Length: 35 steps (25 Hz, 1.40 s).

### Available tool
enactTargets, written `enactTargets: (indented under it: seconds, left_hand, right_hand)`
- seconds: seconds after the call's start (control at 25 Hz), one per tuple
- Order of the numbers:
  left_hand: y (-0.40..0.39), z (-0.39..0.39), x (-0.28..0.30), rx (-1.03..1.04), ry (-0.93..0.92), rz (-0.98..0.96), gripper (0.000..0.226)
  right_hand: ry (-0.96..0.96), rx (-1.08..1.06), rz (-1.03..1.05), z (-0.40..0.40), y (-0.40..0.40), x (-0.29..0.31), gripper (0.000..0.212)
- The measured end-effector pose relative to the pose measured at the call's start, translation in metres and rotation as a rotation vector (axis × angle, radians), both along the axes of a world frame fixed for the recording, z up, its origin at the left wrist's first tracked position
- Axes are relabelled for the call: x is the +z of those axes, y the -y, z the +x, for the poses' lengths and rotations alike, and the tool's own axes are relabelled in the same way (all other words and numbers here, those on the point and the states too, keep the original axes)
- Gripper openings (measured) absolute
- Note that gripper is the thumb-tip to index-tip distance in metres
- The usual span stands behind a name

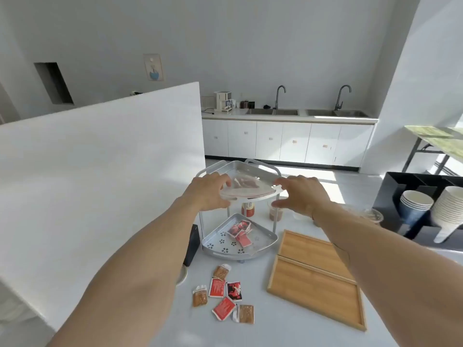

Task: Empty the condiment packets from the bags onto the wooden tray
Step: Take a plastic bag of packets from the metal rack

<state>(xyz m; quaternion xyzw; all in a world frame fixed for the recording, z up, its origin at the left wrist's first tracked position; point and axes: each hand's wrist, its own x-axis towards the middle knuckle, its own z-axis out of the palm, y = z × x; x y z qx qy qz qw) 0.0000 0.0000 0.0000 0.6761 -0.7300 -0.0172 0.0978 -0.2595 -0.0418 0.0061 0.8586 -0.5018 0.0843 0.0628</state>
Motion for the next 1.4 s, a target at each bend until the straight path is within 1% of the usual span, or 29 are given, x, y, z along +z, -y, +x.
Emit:
enactTargets:
  seconds: [0.08, 0.16, 0.24, 0.32, 0.44, 0.52, 0.64, 0.76, 0.88, 1.0, 1.12, 1.2, 1.32, 1.4]
  left_hand:
    - [0.003, -0.002, -0.002, 0.017, -0.039, -0.076, 0.034]
    - [0.007, -0.003, -0.007, 0.035, -0.065, -0.136, 0.02]
    - [0.01, -0.003, -0.008, 0.04, -0.087, -0.138, 0.01]
    - [0.012, 0.0, -0.007, 0.052, -0.134, -0.151, 0.003]
    - [0.018, 0.0, -0.004, 0.071, -0.18, -0.184, 0.006]
    - [0.022, 0.0, 0.002, 0.09, -0.236, -0.209, 0.009]
    - [0.032, -0.002, 0.017, 0.095, -0.408, -0.272, 0.012]
    - [0.039, -0.012, 0.04, 0.057, -0.587, -0.371, 0.004]
    - [0.039, -0.027, 0.059, 0.001, -0.804, -0.438, 0.006]
    - [0.031, -0.047, 0.065, -0.106, -1.01, -0.366, 0.006]
    - [0.012, -0.072, 0.048, -0.178, -1.089, -0.285, 0.012]
    - [-0.004, -0.089, 0.025, -0.203, -1.133, -0.21, 0.013]
    - [-0.03, -0.114, -0.023, -0.235, -1.196, -0.094, 0.005]
    - [-0.048, -0.13, -0.058, -0.229, -1.196, -0.033, 0.01]
  right_hand:
    - [0.043, 0.012, -0.019, 0.011, 0.002, -0.003, 0.056]
    - [0.097, 0.007, -0.091, 0.02, 0.002, -0.012, 0.04]
    - [0.15, -0.007, -0.129, 0.029, 0.004, -0.016, 0.022]
    - [0.213, -0.04, -0.124, 0.032, 0.008, -0.015, 0.016]
    - [0.299, -0.087, -0.069, 0.035, 0.013, -0.009, 0.017]
    - [0.406, -0.108, -0.025, 0.035, 0.016, 0.0, 0.017]
    - [0.627, -0.146, 0.047, 0.032, 0.024, 0.019, 0.017]
    - [0.871, -0.123, 0.078, 0.021, 0.032, 0.041, 0.014]
    - [1.003, -0.078, 0.06, 0.002, 0.032, 0.057, 0.01]
    - [1.111, -0.038, 0.073, -0.025, 0.022, 0.062, 0.003]
    - [1.187, -0.039, 0.136, -0.055, -0.001, 0.049, 0.005]
    - [1.206, -0.059, 0.202, -0.078, -0.023, 0.026, 0.006]
    - [1.212, -0.092, 0.309, -0.11, -0.068, -0.021, 0.005]
    - [1.196, -0.147, 0.335, -0.126, -0.097, -0.056, 0.003]
